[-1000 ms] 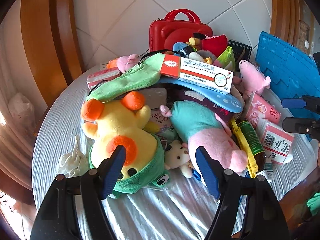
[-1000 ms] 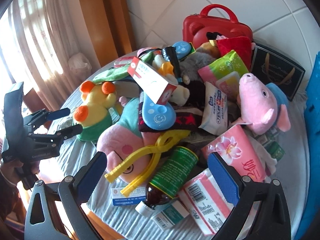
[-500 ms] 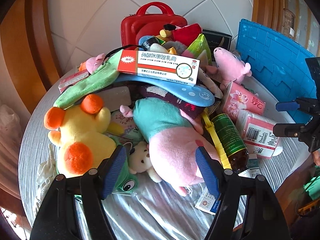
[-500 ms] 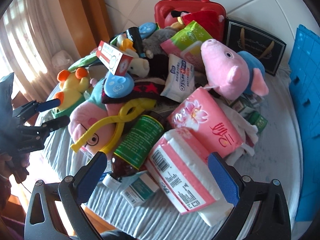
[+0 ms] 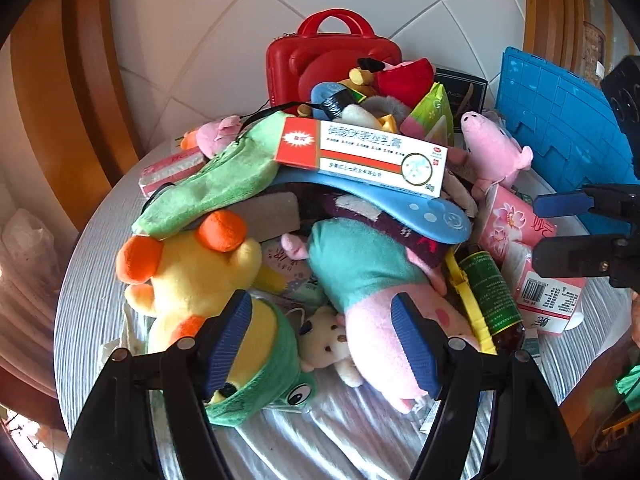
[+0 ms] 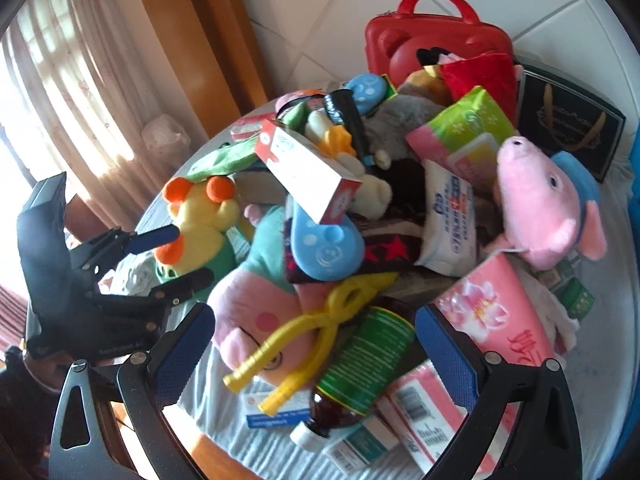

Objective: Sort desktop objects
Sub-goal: 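Grasp the pink-and-teal pig plush with the right gripper while the left grasps the yellow duck plush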

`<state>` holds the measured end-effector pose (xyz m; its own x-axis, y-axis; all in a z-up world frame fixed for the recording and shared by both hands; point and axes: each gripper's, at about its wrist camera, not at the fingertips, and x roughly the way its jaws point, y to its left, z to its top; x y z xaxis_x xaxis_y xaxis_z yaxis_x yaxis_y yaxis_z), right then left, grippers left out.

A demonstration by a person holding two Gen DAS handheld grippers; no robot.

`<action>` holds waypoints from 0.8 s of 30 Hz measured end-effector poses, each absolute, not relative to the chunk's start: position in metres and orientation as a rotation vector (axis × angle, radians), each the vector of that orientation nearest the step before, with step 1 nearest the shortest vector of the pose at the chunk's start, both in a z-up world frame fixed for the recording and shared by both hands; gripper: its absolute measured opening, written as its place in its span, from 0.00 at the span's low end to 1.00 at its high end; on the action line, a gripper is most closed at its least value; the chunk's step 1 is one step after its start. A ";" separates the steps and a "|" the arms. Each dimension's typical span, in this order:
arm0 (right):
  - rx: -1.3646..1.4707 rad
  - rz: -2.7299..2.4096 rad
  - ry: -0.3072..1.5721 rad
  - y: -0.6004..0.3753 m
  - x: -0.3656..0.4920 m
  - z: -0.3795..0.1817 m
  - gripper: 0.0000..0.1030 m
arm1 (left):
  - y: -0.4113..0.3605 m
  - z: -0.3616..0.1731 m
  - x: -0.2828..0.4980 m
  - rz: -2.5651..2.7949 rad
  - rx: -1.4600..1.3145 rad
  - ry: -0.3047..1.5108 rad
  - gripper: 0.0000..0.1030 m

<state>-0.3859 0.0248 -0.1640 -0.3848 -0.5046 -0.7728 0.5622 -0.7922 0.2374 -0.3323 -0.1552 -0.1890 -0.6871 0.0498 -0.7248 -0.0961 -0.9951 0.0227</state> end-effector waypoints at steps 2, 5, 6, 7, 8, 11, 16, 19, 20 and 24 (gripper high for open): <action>1.217 -2.148 0.079 0.005 -0.392 -0.170 0.99 | -0.166 -0.189 -0.325 2.836 -1.220 0.088 0.69; 1.266 -2.077 0.046 -0.022 -0.397 -0.183 0.99 | -0.186 -0.192 -0.314 2.864 -1.245 0.061 0.69; 1.284 -2.053 0.031 -0.030 -0.398 -0.188 0.99 | -0.193 -0.193 -0.310 2.874 -1.257 0.054 0.69; 1.308 -2.031 0.015 -0.037 -0.399 -0.194 0.99 | -0.200 -0.194 -0.307 2.884 -1.268 0.046 0.69; 1.337 -2.014 0.004 -0.043 -0.401 -0.200 0.99 | -0.206 -0.195 -0.305 2.894 -1.278 0.038 0.69; 1.452 -1.967 -0.025 -0.059 -0.407 -0.222 0.98 | -0.222 -0.196 -0.299 2.920 -1.291 0.017 0.69; 1.543 -2.036 0.145 -0.084 -0.410 -0.241 1.00 | -0.235 -0.197 -0.298 2.924 -1.282 -0.005 0.69; 1.593 -2.084 0.217 -0.094 -0.417 -0.255 1.00 | -0.233 -0.198 -0.306 2.902 -1.272 -0.003 0.69; 1.608 -2.090 0.238 -0.097 -0.420 -0.262 1.00 | -0.231 -0.198 -0.310 2.888 -1.264 -0.001 0.69; 1.585 -2.071 0.199 -0.092 -0.417 -0.271 0.85 | -0.227 -0.205 -0.330 2.855 -1.269 0.002 0.69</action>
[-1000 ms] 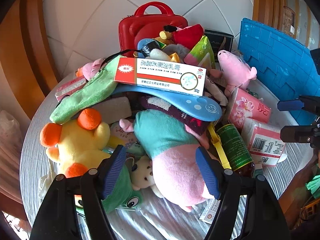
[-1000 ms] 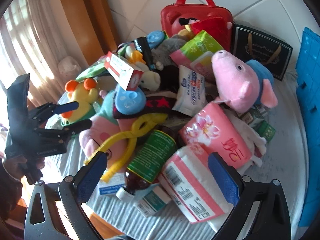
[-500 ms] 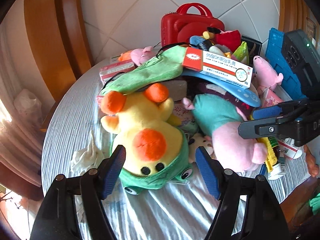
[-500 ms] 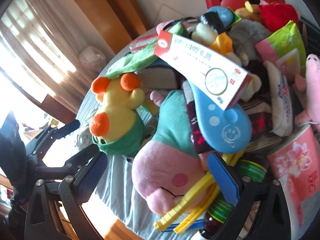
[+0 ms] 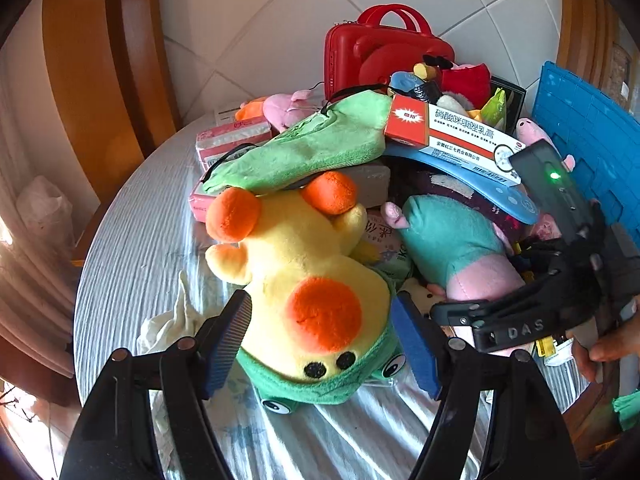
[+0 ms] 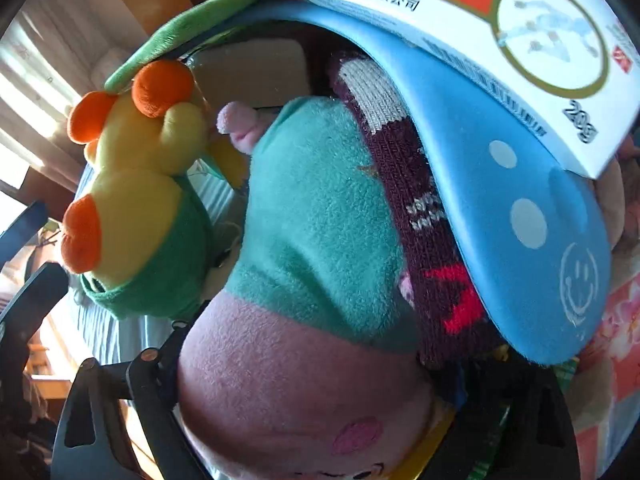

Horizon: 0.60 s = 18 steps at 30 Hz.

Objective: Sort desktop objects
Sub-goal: 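Grasp the pink-and-teal pig plush with the right gripper while the left grasps the yellow duck plush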

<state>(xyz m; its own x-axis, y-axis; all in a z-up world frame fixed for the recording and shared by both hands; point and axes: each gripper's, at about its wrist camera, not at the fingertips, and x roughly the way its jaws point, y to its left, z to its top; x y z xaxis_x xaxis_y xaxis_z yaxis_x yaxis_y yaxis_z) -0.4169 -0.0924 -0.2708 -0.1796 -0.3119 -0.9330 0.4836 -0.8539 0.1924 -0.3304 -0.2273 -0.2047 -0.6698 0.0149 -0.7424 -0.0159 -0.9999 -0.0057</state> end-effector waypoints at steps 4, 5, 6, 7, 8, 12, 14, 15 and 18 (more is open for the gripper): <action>1.535 -2.061 0.138 -0.075 -0.404 -0.263 0.79 | -0.232 -0.216 -0.354 2.831 -1.322 -0.079 0.69; 1.533 -2.058 0.129 -0.072 -0.402 -0.263 0.79 | -0.233 -0.220 -0.360 2.833 -1.339 -0.082 0.69; 1.533 -2.051 0.124 -0.070 -0.400 -0.262 0.79 | -0.234 -0.223 -0.365 2.841 -1.351 -0.078 0.69; 1.532 -2.045 0.121 -0.068 -0.398 -0.262 0.79 | -0.233 -0.226 -0.369 2.850 -1.360 -0.072 0.69; 1.532 -2.040 0.118 -0.067 -0.396 -0.262 0.79 | -0.233 -0.228 -0.373 2.854 -1.376 -0.071 0.69; 1.538 -2.022 0.117 -0.067 -0.393 -0.263 0.79 | -0.238 -0.233 -0.383 2.871 -1.413 -0.106 0.69; 1.540 -2.015 0.111 -0.067 -0.392 -0.262 0.79 | -0.240 -0.236 -0.389 2.866 -1.443 -0.131 0.70; 1.540 -2.013 0.108 -0.067 -0.391 -0.262 0.79 | -0.239 -0.237 -0.391 2.862 -1.452 -0.127 0.70; 1.531 -2.006 0.101 -0.067 -0.385 -0.258 0.79 | -0.238 -0.235 -0.389 2.863 -1.455 -0.137 0.63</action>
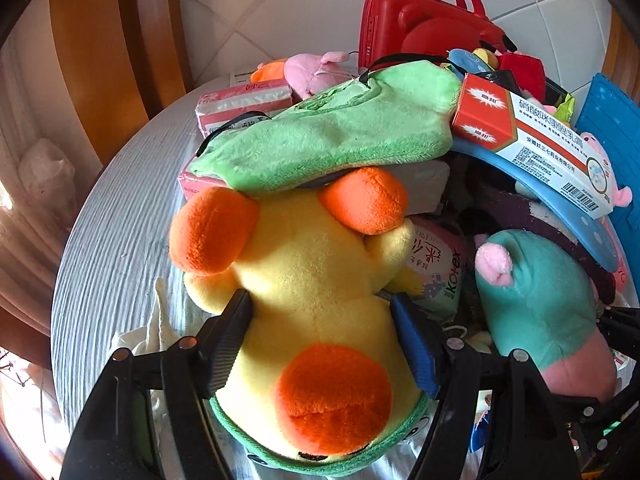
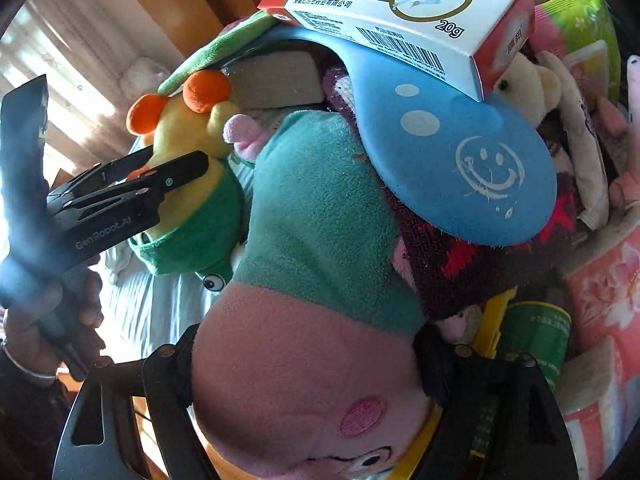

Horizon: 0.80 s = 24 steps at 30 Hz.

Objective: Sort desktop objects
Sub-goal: 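Grasp the pink-and-teal pig plush with the right gripper while the left grasps the yellow duck plush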

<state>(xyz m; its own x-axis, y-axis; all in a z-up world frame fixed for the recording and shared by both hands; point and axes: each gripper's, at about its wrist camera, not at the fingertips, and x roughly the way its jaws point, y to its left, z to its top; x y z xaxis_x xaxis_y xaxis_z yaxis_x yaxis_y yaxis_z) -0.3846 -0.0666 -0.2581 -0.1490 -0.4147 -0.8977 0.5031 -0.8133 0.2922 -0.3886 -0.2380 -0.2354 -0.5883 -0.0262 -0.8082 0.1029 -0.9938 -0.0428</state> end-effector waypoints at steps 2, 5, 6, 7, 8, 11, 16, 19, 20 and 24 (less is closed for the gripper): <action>1.513 -2.006 0.095 -0.063 -0.381 -0.253 0.79 | -0.241 -0.232 -0.381 -2.741 1.375 0.171 0.53; 1.485 -2.005 0.082 -0.060 -0.371 -0.246 0.79 | -0.243 -0.226 -0.370 -2.761 1.350 0.228 0.46; 1.477 -2.005 0.078 -0.059 -0.368 -0.243 0.79 | -0.241 -0.224 -0.366 -2.763 1.347 0.222 0.45; 1.471 -2.004 0.072 -0.057 -0.366 -0.241 0.79 | -0.239 -0.222 -0.362 -2.773 1.341 0.212 0.43; 1.462 -2.004 0.067 -0.056 -0.363 -0.238 0.79 | -0.236 -0.221 -0.358 -2.781 1.338 0.204 0.42; 1.444 -2.005 0.067 -0.057 -0.356 -0.228 0.79 | -0.229 -0.217 -0.347 -2.802 1.326 0.192 0.40; 1.431 -2.005 0.061 -0.053 -0.348 -0.226 0.79 | -0.227 -0.208 -0.343 -2.853 1.348 0.229 0.00; 1.431 -1.999 0.057 -0.054 -0.344 -0.226 0.79 | -0.227 -0.205 -0.346 -2.811 1.320 0.176 0.00; 1.427 -1.999 0.055 -0.054 -0.343 -0.225 0.79 | -0.229 -0.201 -0.345 -2.790 1.289 0.168 0.00; 1.420 -1.996 0.061 -0.051 -0.343 -0.223 0.79 | -0.242 -0.190 -0.341 -2.746 1.247 0.160 0.01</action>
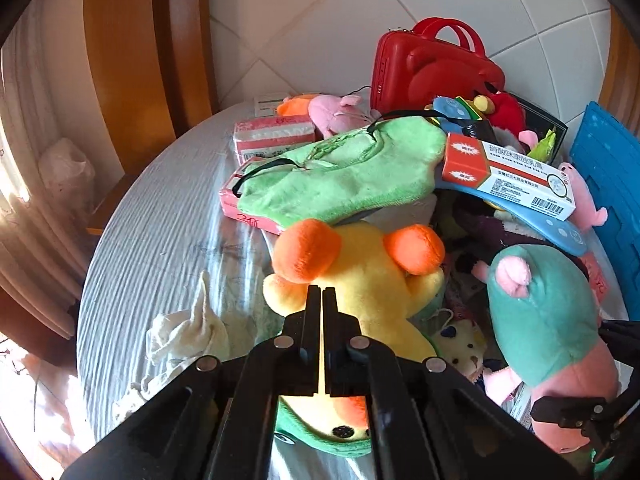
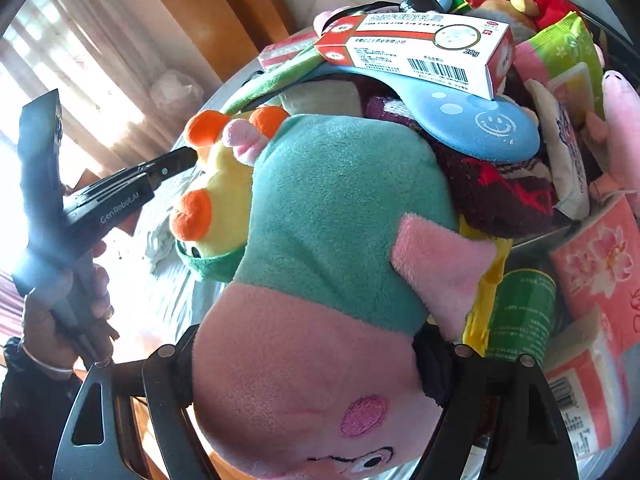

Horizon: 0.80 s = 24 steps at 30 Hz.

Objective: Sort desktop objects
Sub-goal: 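Grasp the pink-and-teal pig plush with the right gripper while the left grasps the yellow duck plush, then lift the duck plush with the left gripper while the right lifts the pig plush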

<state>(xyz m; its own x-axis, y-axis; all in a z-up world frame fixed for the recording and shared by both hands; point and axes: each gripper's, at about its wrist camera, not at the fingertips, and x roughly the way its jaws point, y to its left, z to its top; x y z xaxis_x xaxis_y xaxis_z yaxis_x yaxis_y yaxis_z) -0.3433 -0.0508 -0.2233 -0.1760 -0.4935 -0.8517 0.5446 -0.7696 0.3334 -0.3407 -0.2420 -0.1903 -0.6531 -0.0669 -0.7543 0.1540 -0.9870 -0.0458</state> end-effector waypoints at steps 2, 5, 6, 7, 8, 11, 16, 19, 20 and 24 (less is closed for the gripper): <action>1.421 -1.996 0.055 -0.050 -0.342 -0.224 0.79 | -0.247 -0.194 -0.345 -2.740 1.285 0.155 0.03; 1.419 -1.993 0.055 -0.048 -0.345 -0.223 0.79 | -0.254 -0.199 -0.349 -2.755 1.277 0.217 0.03; 1.419 -1.993 0.060 -0.049 -0.344 -0.223 0.79 | -0.256 -0.201 -0.350 -2.759 1.269 0.226 0.03; 1.419 -1.992 0.066 -0.053 -0.348 -0.222 0.79 | -0.257 -0.203 -0.351 -2.764 1.266 0.230 0.04; 1.420 -1.992 0.069 -0.053 -0.350 -0.222 0.79 | -0.257 -0.205 -0.352 -2.770 1.274 0.231 0.09; 1.424 -1.993 0.075 -0.053 -0.350 -0.222 0.80 | -0.257 -0.211 -0.352 -2.748 1.276 0.210 0.46; 1.430 -1.996 0.081 -0.059 -0.353 -0.224 0.80 | -0.268 -0.209 -0.350 -2.754 1.219 0.256 0.63; 1.434 -1.993 0.082 -0.057 -0.351 -0.224 0.80 | -0.264 -0.208 -0.358 -2.775 1.192 0.193 0.63; 1.435 -1.991 0.082 -0.058 -0.350 -0.225 0.80 | -0.264 -0.208 -0.361 -2.786 1.182 0.209 0.63; 1.440 -1.988 0.093 -0.062 -0.350 -0.227 0.80 | -0.267 -0.211 -0.373 -2.836 1.194 0.327 0.60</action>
